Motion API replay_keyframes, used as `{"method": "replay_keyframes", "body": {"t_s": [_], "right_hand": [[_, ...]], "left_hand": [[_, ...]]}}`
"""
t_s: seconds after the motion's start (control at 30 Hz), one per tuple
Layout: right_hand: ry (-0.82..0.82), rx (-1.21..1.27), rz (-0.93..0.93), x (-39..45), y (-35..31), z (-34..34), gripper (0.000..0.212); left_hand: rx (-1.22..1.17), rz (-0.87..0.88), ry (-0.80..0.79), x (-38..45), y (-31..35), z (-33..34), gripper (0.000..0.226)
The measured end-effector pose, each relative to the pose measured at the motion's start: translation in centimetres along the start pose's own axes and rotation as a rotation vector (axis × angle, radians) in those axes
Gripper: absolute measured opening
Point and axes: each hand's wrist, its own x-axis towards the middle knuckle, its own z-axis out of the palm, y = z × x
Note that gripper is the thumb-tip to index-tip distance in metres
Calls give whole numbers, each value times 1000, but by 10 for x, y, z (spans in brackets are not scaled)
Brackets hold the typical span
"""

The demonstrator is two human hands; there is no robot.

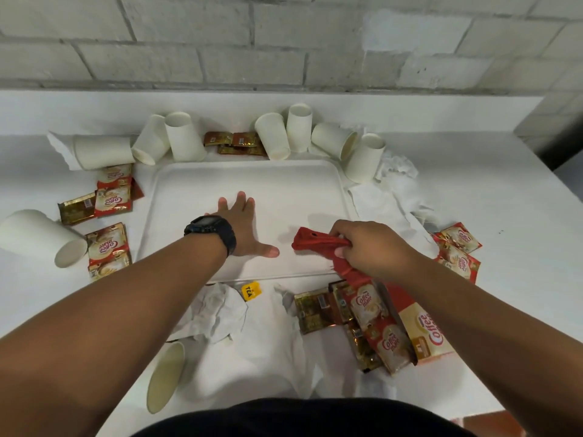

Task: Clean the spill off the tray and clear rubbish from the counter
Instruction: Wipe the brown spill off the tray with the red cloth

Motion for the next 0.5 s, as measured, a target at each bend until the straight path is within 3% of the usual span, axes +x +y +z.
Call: {"method": "replay_keyframes", "body": {"t_s": [0.33,0.4,0.5], "right_hand": [[-198,524,0,25,-33,-4,19],[-100,610,15,34,-29,-18,18],[150,384,-6,52,-17,-34,17]], "left_hand": [[98,31,-24,-25,16,-19,119],[88,25,-36,-23,15,-18,120],[76,8,-34,-18,11,-14,125]]}}
